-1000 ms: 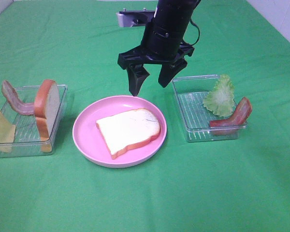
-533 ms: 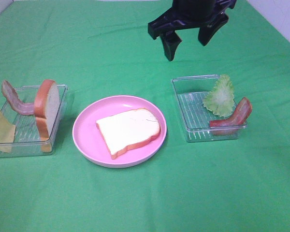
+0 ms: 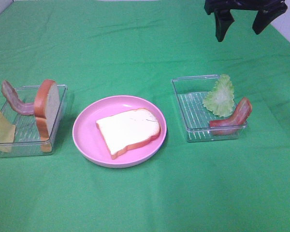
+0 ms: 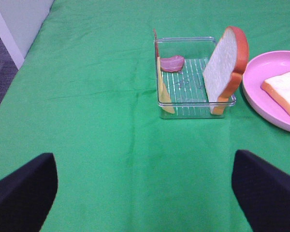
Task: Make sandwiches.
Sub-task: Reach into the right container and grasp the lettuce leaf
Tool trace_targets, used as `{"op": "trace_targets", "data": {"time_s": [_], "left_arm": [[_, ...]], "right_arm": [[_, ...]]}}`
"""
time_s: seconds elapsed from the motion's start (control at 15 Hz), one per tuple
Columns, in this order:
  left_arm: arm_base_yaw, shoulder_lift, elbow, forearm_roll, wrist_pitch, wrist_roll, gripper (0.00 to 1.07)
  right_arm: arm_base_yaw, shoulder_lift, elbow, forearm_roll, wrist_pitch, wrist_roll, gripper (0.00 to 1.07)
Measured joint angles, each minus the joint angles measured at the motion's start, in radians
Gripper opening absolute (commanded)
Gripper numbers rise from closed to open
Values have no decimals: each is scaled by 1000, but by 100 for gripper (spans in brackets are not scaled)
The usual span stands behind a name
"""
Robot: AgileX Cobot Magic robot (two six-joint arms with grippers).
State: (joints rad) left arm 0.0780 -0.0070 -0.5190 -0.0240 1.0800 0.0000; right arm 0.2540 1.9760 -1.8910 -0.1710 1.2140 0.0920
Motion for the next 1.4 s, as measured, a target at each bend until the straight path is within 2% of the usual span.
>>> {"op": "trace_targets", "data": {"time_s": [0.27, 0.87, 1.07, 1.2, 1.33, 1.4], "left_arm": [[0, 0, 0, 0, 0, 0, 91], [0, 0, 0, 0, 0, 0, 91], [0, 0, 0, 0, 0, 0, 91], [0, 0, 0, 0, 0, 0, 91], [0, 0, 0, 0, 0, 0, 91], [0, 0, 0, 0, 0, 0, 91]], "right_arm": [[-45, 50, 0, 66, 0, -5, 78], [-45, 250, 0, 96, 1, -16, 78], [-45, 284, 0, 105, 1, -23, 71], [-45, 294, 0, 111, -10, -22, 47], [-45, 294, 0, 111, -22, -11, 16], [-45, 294, 0, 111, -26, -8, 7]]}}
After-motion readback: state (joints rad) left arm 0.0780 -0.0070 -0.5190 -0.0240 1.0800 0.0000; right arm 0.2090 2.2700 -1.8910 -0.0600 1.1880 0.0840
